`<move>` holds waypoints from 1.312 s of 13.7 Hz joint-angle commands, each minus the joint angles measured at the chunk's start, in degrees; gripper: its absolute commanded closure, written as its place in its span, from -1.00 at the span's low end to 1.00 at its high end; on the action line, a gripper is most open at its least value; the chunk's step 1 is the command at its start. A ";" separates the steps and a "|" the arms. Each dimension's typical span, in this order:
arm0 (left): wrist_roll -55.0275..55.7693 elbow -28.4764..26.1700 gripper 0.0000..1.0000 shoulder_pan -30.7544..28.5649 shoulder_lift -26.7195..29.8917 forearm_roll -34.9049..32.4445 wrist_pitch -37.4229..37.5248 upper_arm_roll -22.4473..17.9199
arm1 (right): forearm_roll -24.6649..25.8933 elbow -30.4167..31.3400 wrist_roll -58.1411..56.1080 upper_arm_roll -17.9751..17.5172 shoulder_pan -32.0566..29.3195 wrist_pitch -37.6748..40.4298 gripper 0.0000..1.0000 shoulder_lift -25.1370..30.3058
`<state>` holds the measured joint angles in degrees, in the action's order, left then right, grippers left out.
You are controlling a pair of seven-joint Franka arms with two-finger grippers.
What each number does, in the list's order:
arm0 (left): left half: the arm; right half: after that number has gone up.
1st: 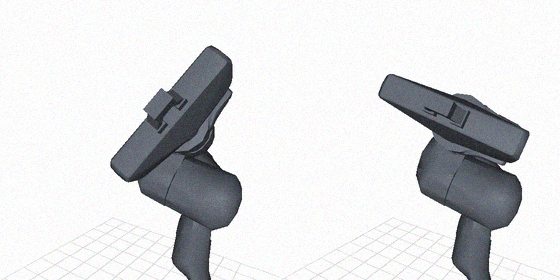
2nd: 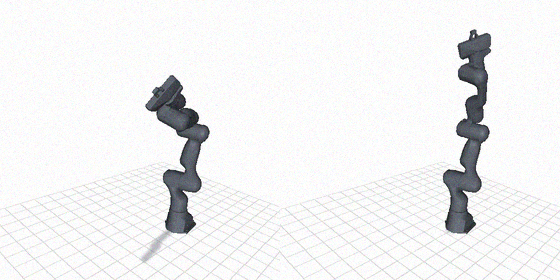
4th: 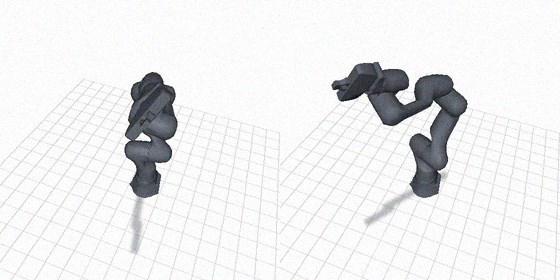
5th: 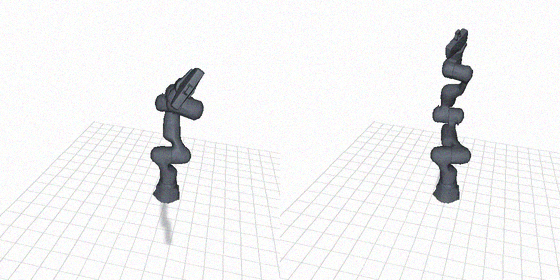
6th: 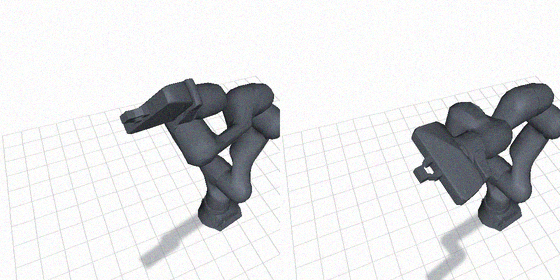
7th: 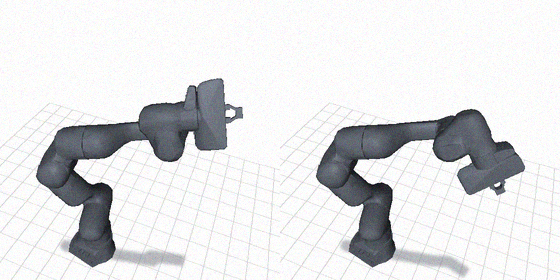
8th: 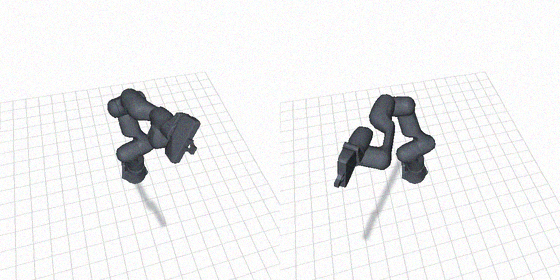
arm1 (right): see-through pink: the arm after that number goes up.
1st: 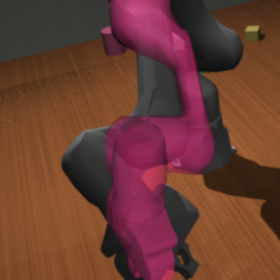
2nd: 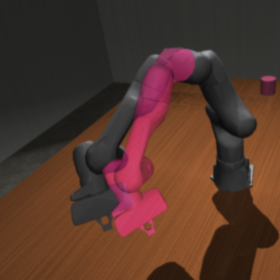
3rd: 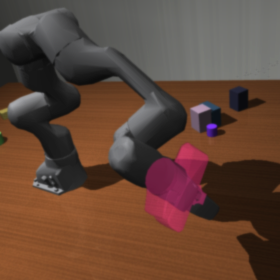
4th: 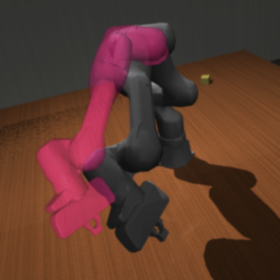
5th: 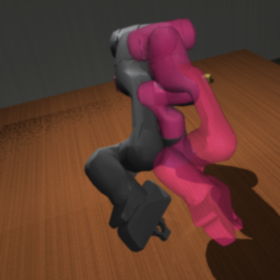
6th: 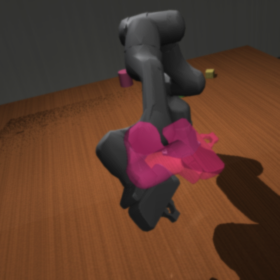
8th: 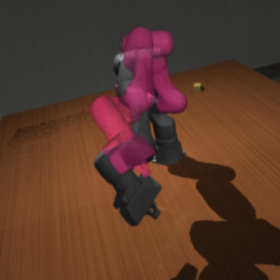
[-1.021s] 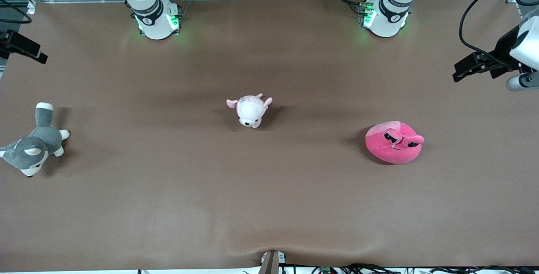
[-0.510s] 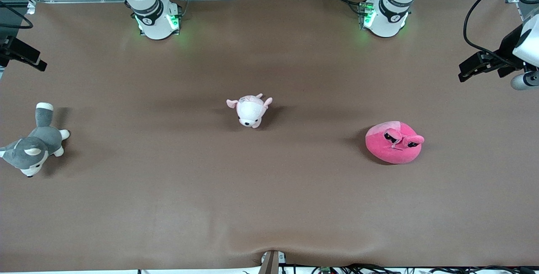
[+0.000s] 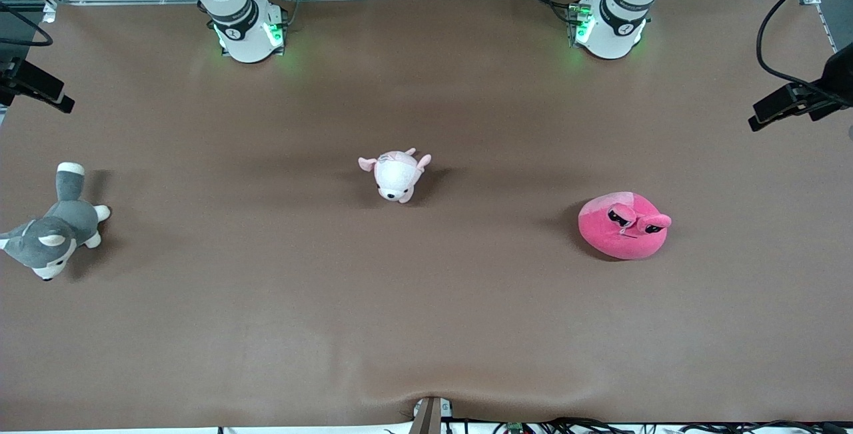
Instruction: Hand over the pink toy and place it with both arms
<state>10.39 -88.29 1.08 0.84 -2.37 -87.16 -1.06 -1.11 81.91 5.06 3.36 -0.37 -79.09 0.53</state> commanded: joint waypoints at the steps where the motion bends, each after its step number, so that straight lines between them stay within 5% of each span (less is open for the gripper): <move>1: 0.42 1.63 -1.00 -0.20 -0.49 0.62 0.77 0.18 | 1.02 0.53 0.91 -0.10 -0.16 -0.19 -1.00 0.53; 18: 4.10 1.10 -1.00 -1.43 -1.01 1.05 0.77 0.26 | 1.02 -0.35 0.74 -0.02 -0.07 -0.36 -1.00 0.00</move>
<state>12.30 -87.94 -0.12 0.53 -2.22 -87.01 -1.01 -1.04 81.96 5.10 3.41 -0.30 -79.58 0.30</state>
